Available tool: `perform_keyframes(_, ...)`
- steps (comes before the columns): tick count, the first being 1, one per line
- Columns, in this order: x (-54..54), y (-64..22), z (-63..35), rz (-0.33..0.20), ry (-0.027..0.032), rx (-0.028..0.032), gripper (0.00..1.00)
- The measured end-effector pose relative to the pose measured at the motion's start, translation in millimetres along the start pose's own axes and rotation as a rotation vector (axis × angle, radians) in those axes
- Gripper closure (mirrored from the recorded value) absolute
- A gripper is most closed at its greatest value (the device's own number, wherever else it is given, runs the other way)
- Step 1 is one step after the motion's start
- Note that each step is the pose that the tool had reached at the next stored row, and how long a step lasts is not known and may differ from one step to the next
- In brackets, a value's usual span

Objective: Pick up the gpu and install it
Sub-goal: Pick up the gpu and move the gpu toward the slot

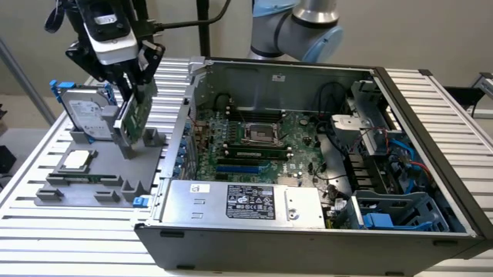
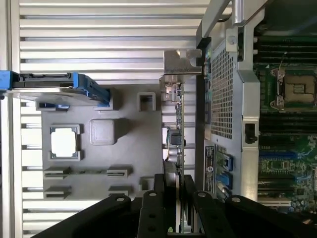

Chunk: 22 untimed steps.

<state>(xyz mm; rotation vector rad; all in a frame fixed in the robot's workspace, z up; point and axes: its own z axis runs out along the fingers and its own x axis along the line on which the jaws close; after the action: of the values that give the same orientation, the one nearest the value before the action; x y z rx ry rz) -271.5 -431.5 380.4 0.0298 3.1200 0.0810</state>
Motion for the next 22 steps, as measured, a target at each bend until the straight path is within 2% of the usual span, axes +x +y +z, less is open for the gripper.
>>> perform_keyframes(9,-30.3,-2.0,-40.2,-0.003,0.0026,-0.0013,0.73)
perform_keyframes(13,-48.7,-2.3,-56.2,-0.003,0.0078,-0.0025,0.73)
perform_keyframes(18,-71.8,-2.9,-60.5,-0.002,0.0208,-0.0027,0.73)
perform_keyframes(22,-89.8,-3.2,-60.1,-0.002,0.0274,-0.0026,0.73)
